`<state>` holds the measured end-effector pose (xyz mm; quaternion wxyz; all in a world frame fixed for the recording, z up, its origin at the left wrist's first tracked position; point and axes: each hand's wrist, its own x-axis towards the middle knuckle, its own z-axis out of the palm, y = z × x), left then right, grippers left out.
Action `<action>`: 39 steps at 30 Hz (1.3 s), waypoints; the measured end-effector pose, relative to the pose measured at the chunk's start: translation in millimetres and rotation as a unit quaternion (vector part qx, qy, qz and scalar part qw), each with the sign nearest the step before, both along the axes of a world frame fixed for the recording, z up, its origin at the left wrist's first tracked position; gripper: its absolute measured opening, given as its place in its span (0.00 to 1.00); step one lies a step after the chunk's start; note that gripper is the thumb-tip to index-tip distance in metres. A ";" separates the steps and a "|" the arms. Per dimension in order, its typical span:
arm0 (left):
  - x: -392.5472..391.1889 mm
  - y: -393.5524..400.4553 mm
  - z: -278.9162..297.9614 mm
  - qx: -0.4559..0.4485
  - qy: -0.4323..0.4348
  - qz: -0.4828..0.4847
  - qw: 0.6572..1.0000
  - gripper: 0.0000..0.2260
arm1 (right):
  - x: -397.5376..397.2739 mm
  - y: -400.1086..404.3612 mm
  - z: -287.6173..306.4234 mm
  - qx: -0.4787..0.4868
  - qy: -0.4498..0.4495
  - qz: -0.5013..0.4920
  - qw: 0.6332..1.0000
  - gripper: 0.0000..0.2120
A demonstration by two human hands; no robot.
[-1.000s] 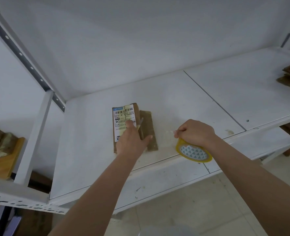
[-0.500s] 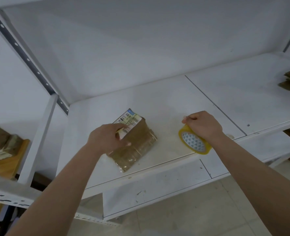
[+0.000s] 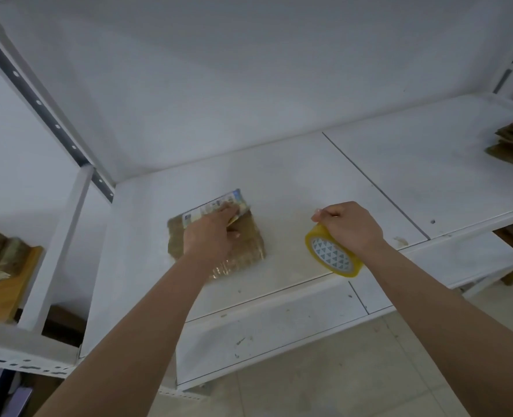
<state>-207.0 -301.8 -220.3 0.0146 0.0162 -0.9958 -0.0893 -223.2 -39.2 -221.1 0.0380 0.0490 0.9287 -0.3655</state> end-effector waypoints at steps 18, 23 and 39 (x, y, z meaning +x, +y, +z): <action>25.2 -18.3 26.8 0.092 0.037 -0.122 0.988 0.16 | -2.0 -9.2 26.9 -0.078 0.047 0.020 0.996 0.10; 38.2 -46.3 27.2 0.090 0.000 -0.223 0.971 0.14 | -0.2 -25.0 36.2 -0.098 0.072 0.048 0.991 0.11; 60.5 -50.5 -5.4 0.288 0.061 -0.164 0.941 0.12 | 9.2 -40.7 50.3 -0.162 0.087 0.077 0.980 0.11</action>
